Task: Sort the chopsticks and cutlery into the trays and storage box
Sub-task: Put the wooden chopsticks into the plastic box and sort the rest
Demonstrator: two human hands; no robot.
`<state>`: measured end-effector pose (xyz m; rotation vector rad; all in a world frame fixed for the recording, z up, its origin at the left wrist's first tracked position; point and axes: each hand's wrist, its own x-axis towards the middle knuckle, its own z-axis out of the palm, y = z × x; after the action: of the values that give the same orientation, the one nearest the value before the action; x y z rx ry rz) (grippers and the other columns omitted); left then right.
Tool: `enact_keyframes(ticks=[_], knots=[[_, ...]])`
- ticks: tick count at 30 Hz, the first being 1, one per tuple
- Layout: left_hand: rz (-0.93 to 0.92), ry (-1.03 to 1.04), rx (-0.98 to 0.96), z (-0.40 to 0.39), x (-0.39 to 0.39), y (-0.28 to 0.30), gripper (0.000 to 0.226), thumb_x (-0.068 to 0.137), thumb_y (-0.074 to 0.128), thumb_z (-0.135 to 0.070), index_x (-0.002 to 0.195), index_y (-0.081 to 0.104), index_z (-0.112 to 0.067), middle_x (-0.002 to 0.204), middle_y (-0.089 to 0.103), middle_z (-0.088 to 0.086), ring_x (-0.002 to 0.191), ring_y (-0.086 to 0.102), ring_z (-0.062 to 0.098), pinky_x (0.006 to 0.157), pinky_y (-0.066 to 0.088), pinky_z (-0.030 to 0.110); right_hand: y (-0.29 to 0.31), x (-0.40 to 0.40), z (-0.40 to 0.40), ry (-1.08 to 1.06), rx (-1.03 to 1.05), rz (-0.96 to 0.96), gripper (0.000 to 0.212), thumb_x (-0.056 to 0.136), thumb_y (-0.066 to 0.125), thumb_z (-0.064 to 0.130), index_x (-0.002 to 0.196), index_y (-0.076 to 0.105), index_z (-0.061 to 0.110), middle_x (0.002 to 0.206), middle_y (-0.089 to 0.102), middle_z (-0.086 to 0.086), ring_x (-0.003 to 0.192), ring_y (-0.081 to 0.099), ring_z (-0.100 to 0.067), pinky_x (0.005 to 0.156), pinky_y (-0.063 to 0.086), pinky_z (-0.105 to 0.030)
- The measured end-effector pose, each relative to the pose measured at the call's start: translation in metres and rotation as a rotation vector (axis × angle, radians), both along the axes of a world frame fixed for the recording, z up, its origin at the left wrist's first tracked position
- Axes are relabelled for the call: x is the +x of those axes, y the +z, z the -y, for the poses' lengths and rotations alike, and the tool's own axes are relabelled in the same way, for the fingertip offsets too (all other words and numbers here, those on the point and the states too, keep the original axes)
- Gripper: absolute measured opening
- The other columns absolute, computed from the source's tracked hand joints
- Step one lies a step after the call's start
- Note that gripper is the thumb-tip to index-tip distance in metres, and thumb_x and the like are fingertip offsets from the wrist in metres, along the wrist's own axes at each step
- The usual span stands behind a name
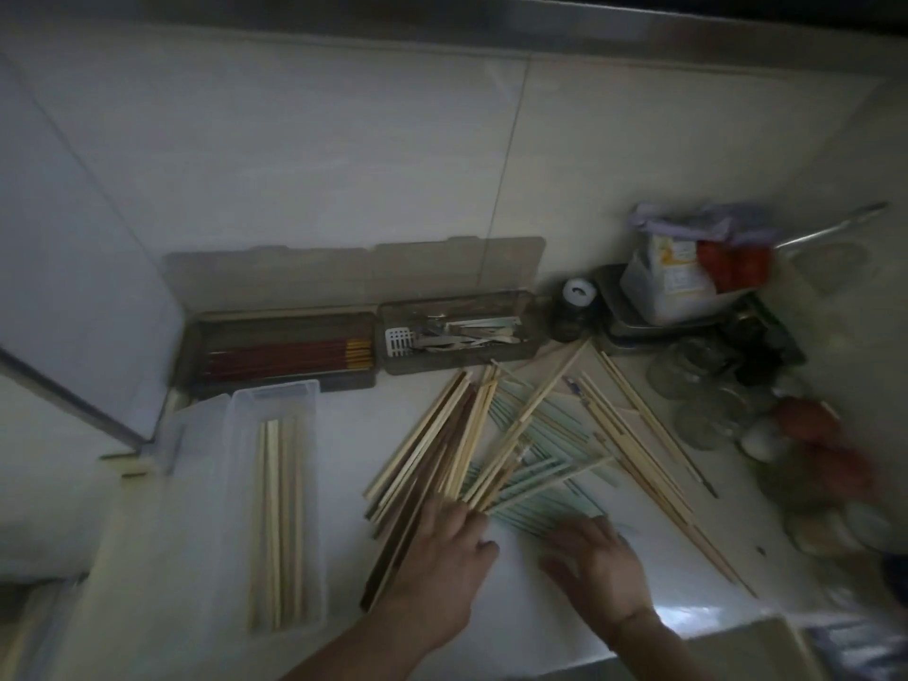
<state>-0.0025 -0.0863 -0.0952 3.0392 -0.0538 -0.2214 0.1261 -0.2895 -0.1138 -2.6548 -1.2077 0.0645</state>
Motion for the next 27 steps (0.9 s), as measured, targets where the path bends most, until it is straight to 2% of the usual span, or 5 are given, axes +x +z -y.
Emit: enact_keyframes(ticks=[12, 17, 20, 24, 27], knots=[[0.005, 0.149, -0.061, -0.013, 0.000, 0.008, 0.037, 0.078, 0.049, -0.020, 0.113, 0.063, -0.021, 0.130, 0.046, 0.001, 0.128, 0.036, 0.029, 0.113, 0.006, 0.060, -0.001, 0.012, 0.021, 0.030, -0.094, 0.173, 0.028, 0.077, 0.046, 0.044, 0.076, 0.065, 0.024, 0.092, 0.062, 0.003, 0.083, 0.052, -0.027, 0.066, 0.037, -0.035], [-0.006, 0.091, -0.049, -0.020, -0.004, 0.007, 0.024, 0.059, 0.065, -0.030, 0.083, 0.066, -0.027, 0.100, 0.059, -0.005, 0.102, 0.056, 0.024, 0.106, 0.025, 0.060, 0.027, 0.041, 0.031, -0.055, 0.021, 0.101, 0.020, 0.090, 0.037, 0.044, 0.094, 0.049, 0.029, 0.086, 0.066, 0.002, 0.078, 0.063, -0.031, 0.065, 0.046, -0.036], [-0.017, 0.075, -0.024, -0.022, -0.004, 0.011, 0.021, 0.060, 0.060, -0.034, 0.079, 0.066, -0.027, 0.096, 0.059, -0.006, 0.099, 0.056, 0.022, 0.103, 0.039, 0.061, 0.053, 0.061, -0.011, -0.151, 0.118, -0.067, 0.018, 0.093, 0.042, 0.041, 0.098, 0.052, 0.028, 0.077, 0.070, -0.004, 0.060, 0.066, -0.029, 0.050, 0.049, -0.031], [-0.059, 0.068, 0.060, -0.021, -0.003, 0.007, 0.025, 0.067, 0.044, -0.039, 0.074, 0.065, -0.028, 0.092, 0.060, -0.006, 0.101, 0.052, 0.022, 0.102, 0.036, 0.058, 0.075, 0.071, -0.129, -0.034, 0.307, -0.250, 0.026, 0.093, 0.052, 0.000, 0.107, 0.066, 0.016, 0.100, 0.069, -0.007, 0.082, 0.063, -0.014, 0.072, 0.043, -0.014], [-0.066, 0.073, 0.005, -0.030, -0.007, -0.004, 0.016, 0.073, 0.050, -0.042, 0.074, 0.060, -0.030, 0.094, 0.063, -0.005, 0.105, 0.051, 0.021, 0.094, 0.050, 0.058, 0.082, 0.067, -0.224, 0.028, 0.375, -0.245, 0.020, 0.092, 0.051, 0.019, 0.101, 0.069, 0.022, 0.097, 0.070, -0.003, 0.090, 0.061, -0.020, 0.078, 0.048, -0.027]])
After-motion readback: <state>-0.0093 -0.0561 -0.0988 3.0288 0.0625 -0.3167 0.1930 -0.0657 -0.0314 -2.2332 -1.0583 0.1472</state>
